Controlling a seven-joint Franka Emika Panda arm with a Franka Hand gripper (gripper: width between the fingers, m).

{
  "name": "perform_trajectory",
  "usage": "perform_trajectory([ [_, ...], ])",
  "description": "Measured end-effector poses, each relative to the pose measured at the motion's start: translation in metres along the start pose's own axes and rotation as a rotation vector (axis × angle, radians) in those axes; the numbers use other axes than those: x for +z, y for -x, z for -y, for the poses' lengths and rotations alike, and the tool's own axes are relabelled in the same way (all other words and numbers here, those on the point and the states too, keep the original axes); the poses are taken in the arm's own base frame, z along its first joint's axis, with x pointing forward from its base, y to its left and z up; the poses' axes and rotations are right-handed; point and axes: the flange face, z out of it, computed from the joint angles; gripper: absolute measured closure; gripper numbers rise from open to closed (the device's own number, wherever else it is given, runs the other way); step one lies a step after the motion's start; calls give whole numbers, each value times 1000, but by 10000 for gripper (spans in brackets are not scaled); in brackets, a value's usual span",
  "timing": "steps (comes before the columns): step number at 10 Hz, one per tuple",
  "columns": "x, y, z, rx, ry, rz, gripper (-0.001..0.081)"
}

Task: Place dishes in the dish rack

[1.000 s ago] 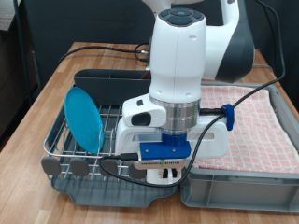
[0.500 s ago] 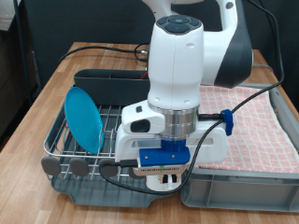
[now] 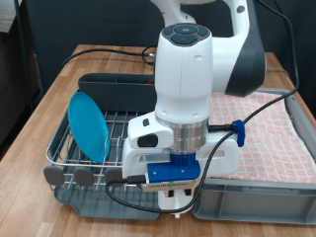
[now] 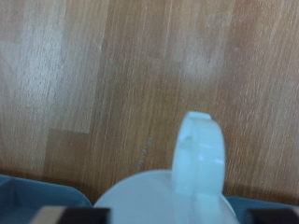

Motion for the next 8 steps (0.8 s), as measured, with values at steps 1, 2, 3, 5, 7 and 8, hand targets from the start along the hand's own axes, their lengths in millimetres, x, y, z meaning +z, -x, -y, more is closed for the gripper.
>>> perform_trajectory([
  [1, 1, 0, 0, -2, 3, 6, 485],
  [2, 0, 0, 1, -4, 7, 16, 485],
  [3, -2, -1, 2, -8, 12, 29, 293],
  [5, -12, -2, 7, -19, 30, 75, 82],
  [7, -23, -5, 12, -29, 37, 96, 20],
  [8, -28, -6, 13, -31, 41, 104, 7],
])
